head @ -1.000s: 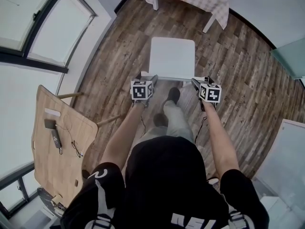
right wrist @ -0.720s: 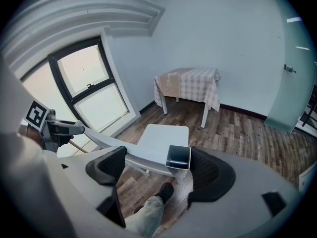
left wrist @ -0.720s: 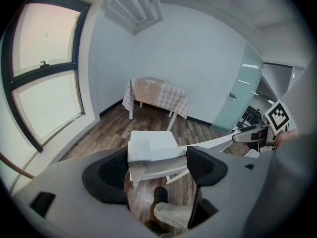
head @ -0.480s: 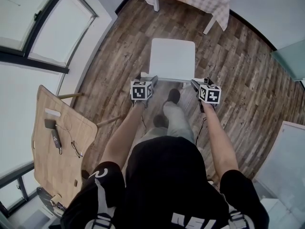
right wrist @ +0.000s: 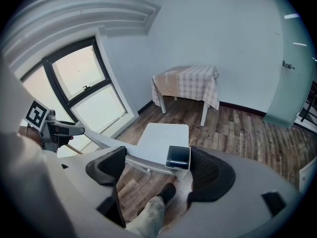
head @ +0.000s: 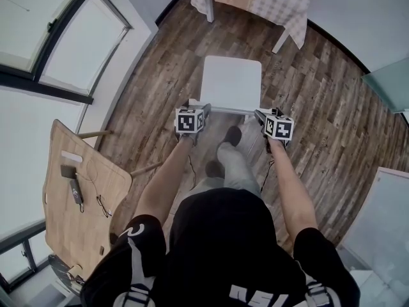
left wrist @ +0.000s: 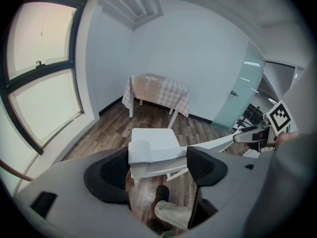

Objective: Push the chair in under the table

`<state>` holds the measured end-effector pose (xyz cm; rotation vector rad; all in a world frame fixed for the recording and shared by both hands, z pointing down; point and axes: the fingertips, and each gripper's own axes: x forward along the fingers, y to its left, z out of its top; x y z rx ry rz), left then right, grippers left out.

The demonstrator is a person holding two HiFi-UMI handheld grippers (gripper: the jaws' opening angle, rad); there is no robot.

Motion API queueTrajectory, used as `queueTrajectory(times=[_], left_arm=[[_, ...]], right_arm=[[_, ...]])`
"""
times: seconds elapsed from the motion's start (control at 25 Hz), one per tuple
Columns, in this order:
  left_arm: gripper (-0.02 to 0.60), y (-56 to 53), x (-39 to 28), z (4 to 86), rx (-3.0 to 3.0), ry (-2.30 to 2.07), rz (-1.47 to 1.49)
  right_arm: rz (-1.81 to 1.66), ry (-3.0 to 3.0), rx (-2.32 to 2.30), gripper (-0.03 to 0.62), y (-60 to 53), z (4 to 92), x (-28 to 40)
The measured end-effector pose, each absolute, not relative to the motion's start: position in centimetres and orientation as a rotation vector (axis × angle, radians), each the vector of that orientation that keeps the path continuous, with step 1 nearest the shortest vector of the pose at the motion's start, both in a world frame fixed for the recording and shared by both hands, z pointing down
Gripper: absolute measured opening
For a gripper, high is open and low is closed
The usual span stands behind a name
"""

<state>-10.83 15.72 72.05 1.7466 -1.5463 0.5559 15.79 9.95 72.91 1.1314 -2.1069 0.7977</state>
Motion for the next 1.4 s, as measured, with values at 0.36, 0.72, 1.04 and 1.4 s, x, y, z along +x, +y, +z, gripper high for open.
queueTrajectory(times=[0.36, 0.72, 1.04, 1.4], left_arm=[[0.365, 11.2, -11.8, 70.2, 1.768, -1.555, 0.531], [0.365, 10.1, -11.9, 69.6, 1.774, -1.555, 0.517], [0.365, 10.9, -11.8, 70.1, 1.768, -1.552, 0.518], [0.365, 11.6, -11.5, 70.5, 1.770, -1.547, 0.521]], right_arm=[[0.805, -2.111, 1.135, 0.417, 5.5, 71.1, 14.8], [0.805, -2.127, 1.134, 0.417, 4.4, 70.5, 14.6], [0.808, -2.124, 1.127, 0.418, 5.2, 70.9, 14.7], [0.824, -2.111, 1.115, 0.419, 5.9, 71.4, 15.0]])
